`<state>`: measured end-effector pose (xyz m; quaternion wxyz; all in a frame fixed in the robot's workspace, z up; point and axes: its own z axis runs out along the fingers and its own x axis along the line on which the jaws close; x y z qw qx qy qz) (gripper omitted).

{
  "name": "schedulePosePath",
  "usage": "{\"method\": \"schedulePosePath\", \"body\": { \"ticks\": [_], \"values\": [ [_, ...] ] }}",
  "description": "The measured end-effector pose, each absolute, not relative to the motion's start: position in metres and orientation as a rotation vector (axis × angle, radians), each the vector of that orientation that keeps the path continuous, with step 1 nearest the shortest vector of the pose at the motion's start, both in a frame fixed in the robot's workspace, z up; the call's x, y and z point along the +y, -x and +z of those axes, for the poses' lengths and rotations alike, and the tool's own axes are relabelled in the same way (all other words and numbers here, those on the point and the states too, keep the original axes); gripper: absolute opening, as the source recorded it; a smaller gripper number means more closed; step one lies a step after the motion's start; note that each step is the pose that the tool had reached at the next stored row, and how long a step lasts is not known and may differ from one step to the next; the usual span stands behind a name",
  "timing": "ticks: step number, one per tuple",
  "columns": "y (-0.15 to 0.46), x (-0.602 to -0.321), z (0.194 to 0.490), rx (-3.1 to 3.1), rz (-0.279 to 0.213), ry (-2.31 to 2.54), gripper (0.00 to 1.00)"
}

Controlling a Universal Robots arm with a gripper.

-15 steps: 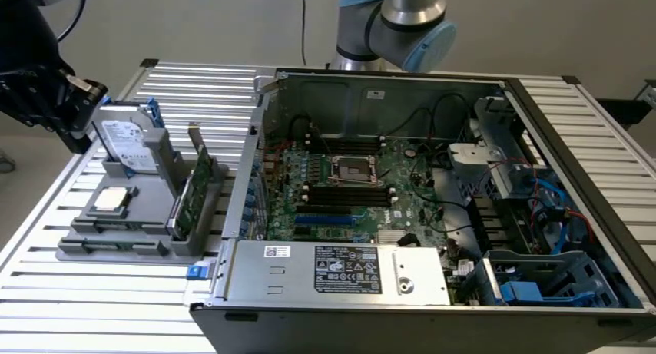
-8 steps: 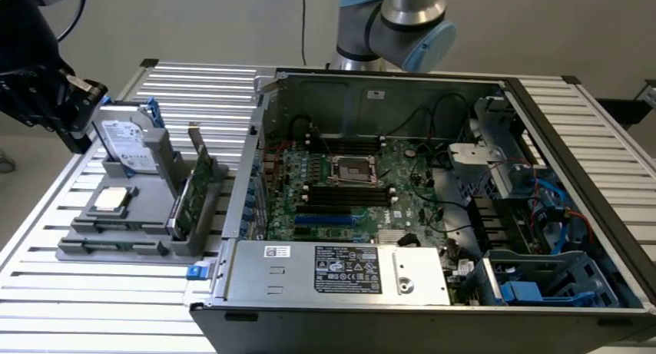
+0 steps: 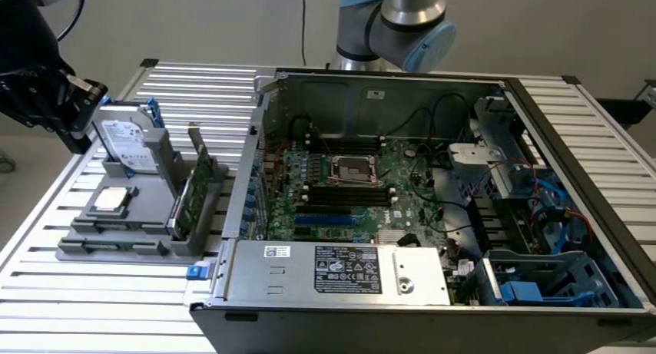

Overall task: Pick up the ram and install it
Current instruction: 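Pick up the ram and move it above insertion slot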

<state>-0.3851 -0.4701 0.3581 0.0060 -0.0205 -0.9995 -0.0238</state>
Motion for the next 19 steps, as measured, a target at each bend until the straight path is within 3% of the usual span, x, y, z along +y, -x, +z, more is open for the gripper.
{"method": "schedulePosePath", "body": {
  "ticks": [19],
  "values": [
    [0.3852,-0.4701,0.3489,-3.085,-0.07,-0.471,0.11]
  ]
}}
